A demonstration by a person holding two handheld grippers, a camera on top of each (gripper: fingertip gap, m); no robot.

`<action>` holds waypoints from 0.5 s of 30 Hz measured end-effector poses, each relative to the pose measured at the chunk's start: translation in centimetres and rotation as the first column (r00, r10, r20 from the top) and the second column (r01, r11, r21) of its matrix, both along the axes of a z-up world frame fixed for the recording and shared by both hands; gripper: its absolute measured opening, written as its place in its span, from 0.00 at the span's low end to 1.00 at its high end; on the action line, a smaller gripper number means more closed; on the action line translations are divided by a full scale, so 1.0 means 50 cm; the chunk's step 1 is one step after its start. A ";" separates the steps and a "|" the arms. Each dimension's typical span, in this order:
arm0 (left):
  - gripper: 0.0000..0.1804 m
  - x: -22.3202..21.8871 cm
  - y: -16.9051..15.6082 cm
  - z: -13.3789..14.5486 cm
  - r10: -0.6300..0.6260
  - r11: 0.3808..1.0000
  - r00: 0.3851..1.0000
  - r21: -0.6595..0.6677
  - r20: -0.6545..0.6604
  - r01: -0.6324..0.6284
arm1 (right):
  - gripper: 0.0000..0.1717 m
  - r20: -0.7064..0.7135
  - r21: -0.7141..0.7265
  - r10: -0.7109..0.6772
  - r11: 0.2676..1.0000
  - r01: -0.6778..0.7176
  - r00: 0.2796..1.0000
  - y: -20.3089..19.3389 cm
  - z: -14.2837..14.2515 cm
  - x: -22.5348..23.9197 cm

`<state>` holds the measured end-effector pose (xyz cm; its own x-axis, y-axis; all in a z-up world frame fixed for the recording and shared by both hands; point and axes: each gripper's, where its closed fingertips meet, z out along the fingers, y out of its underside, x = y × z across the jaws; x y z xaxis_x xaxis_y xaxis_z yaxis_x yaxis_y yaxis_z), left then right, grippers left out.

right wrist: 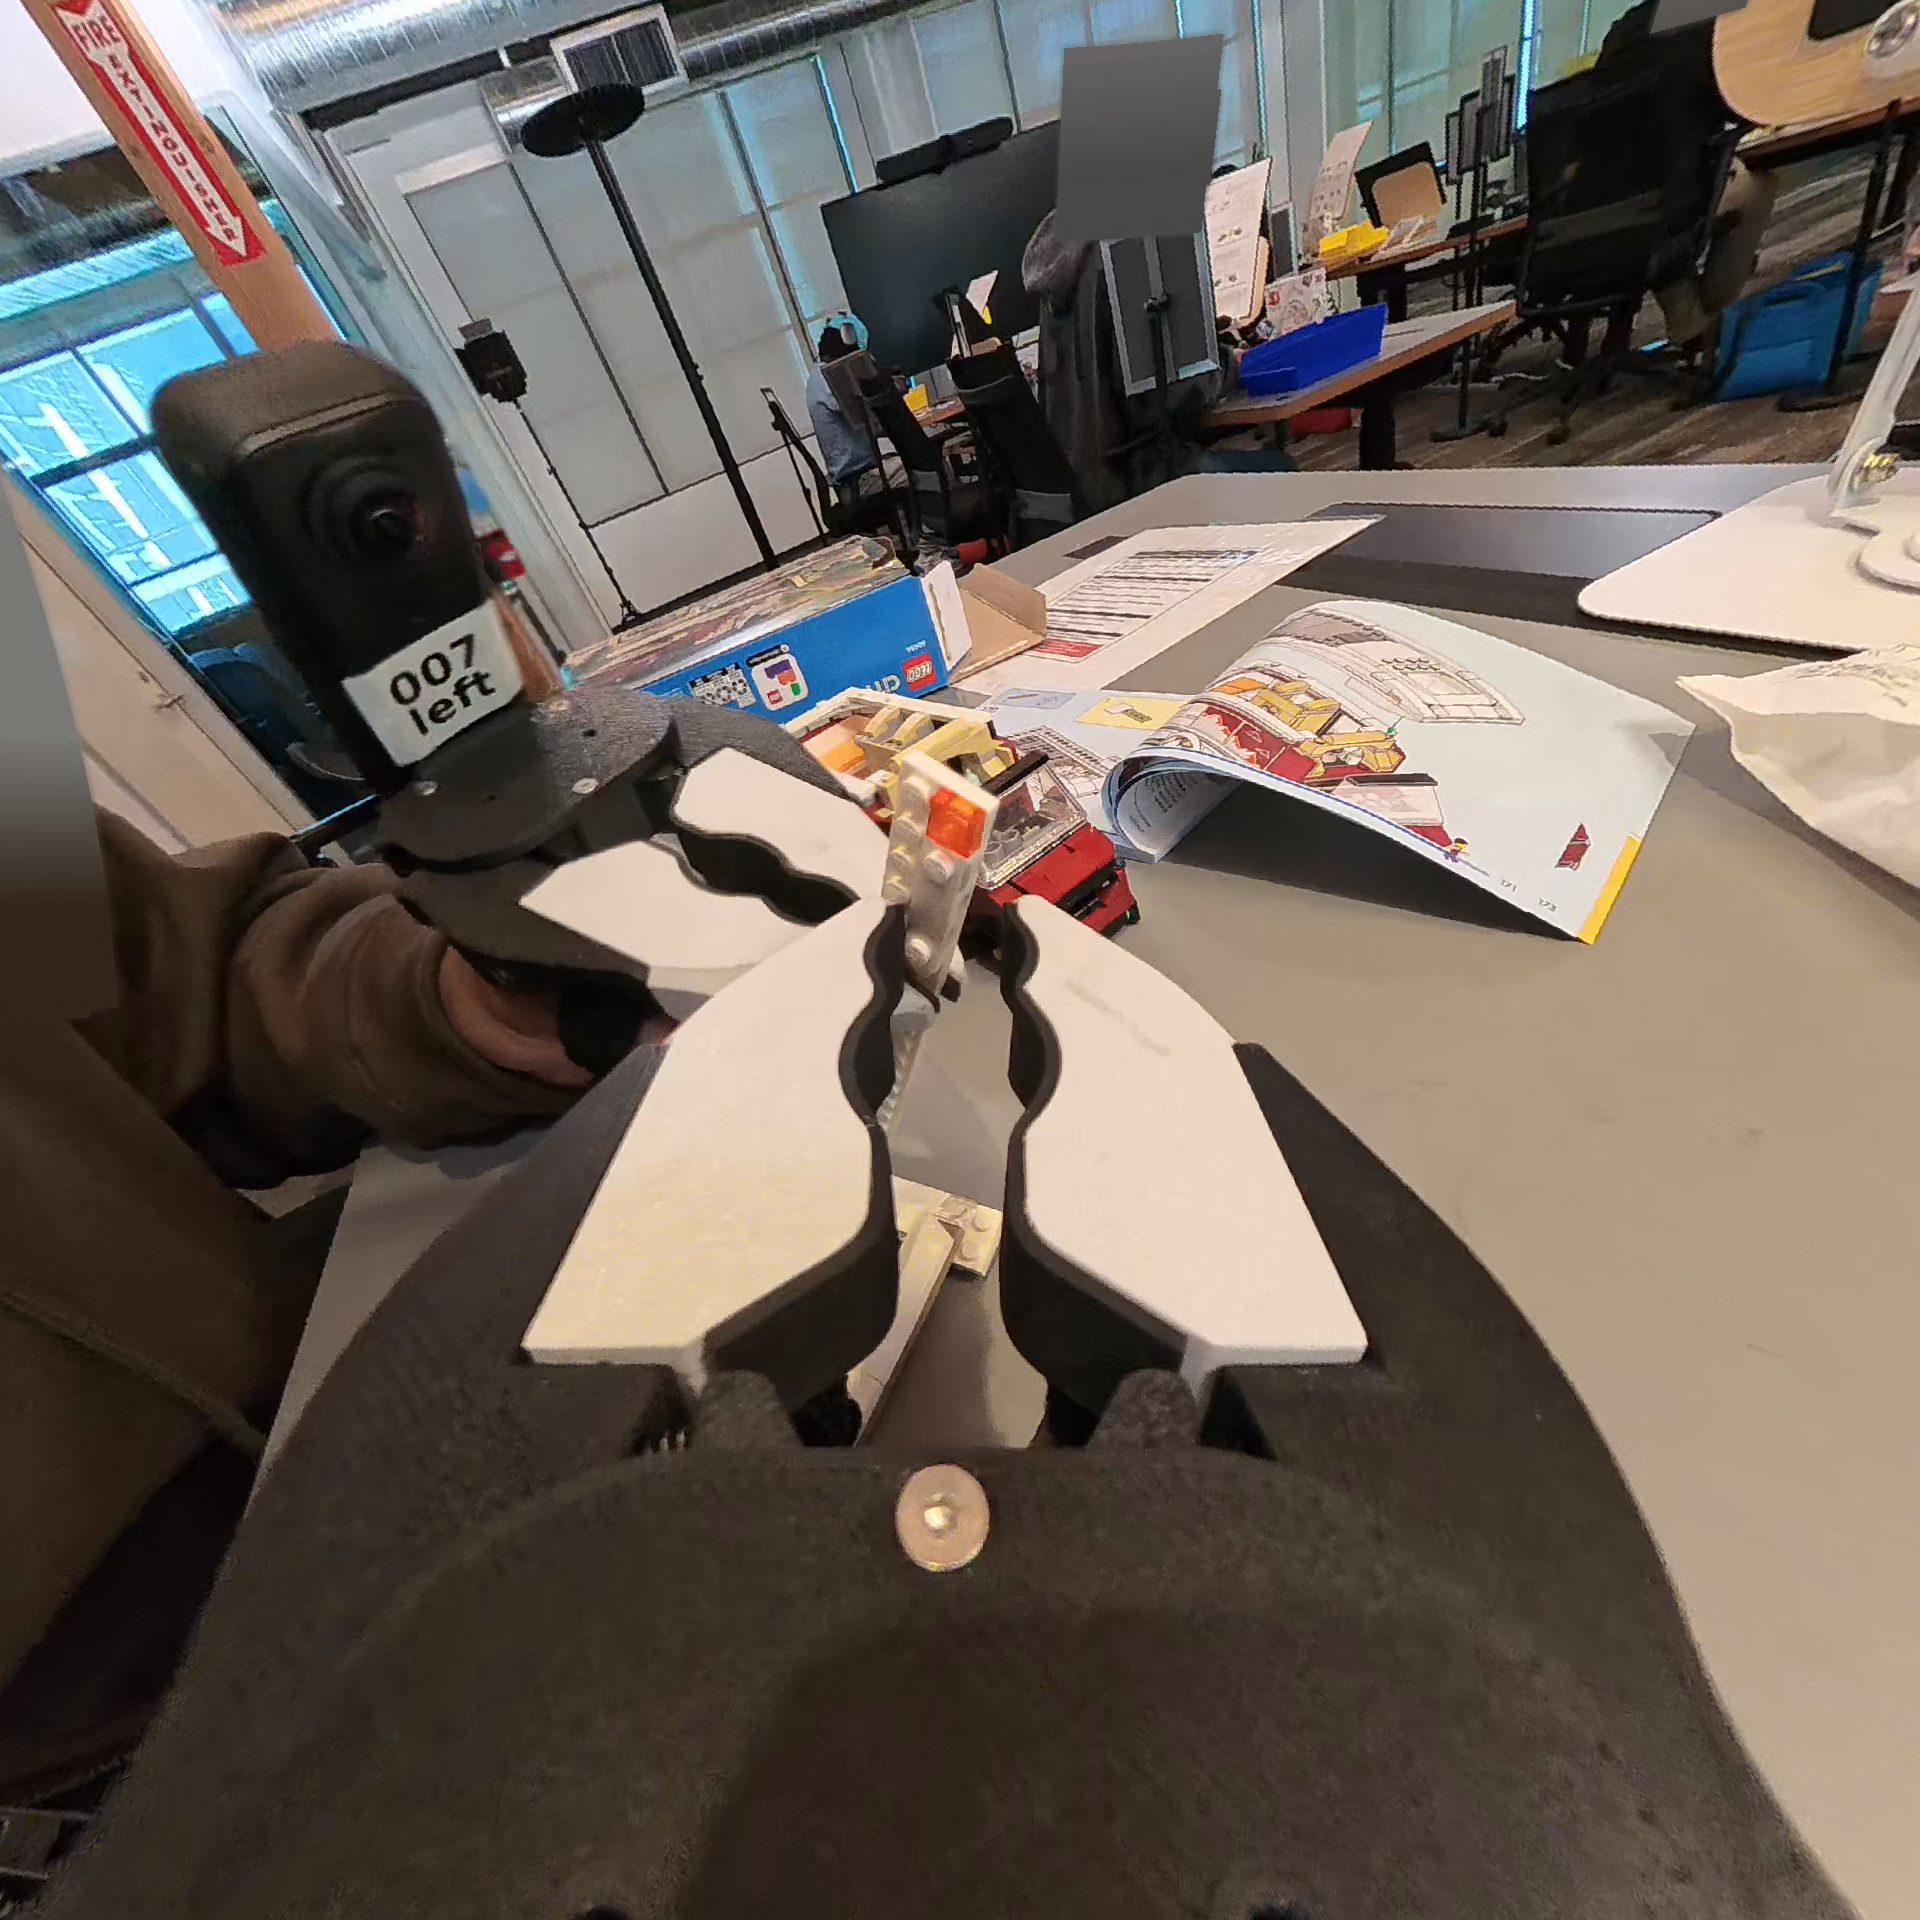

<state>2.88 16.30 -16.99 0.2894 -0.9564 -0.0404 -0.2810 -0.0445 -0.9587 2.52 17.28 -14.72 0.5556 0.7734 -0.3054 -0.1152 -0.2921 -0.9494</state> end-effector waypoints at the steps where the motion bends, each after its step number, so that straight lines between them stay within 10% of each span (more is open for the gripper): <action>1: 0.03 -0.001 0.002 -0.001 0.012 1.000 1.000 0.026 -0.010 -0.012 | 0.10 0.000 -0.004 0.000 1.000 0.000 1.000 0.000 -0.001 0.000; 15: 0.03 -0.004 0.007 0.004 0.056 0.983 0.997 0.176 -0.048 -0.046 | 0.06 -0.144 -0.109 0.005 0.994 -0.021 0.990 -0.004 -0.003 -0.003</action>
